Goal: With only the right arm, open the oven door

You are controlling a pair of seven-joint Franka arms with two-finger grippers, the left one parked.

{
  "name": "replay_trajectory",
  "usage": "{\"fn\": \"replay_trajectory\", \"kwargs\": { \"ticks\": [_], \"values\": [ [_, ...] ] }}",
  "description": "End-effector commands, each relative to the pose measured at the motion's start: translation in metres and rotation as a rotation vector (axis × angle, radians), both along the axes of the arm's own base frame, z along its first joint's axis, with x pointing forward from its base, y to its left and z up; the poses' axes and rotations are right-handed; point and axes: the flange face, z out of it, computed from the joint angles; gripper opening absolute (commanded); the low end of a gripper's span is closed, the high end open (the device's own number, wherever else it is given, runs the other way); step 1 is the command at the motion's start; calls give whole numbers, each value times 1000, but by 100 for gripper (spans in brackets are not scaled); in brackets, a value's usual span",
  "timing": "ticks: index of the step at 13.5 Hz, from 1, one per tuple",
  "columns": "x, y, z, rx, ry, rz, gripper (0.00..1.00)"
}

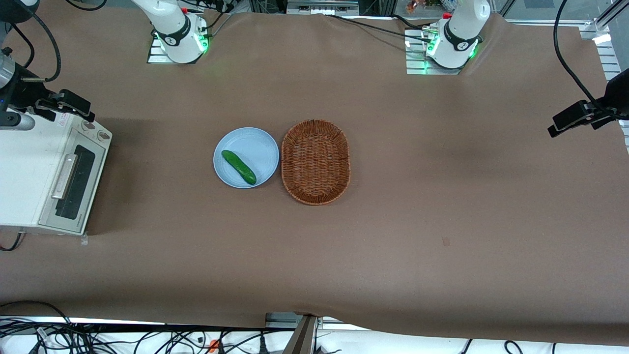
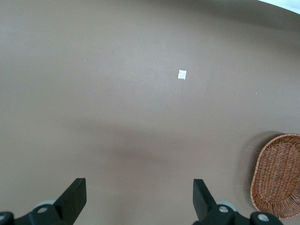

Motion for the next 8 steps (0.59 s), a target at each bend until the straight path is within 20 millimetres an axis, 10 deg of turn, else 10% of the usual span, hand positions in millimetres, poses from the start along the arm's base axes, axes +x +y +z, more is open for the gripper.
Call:
{"fn": "replay_trajectory", "kwargs": {
  "ticks": [1,8],
  "values": [
    [-2,2,-2,-14,20,4,100],
    [6,0,2,-42,12,11,100]
  ]
}}
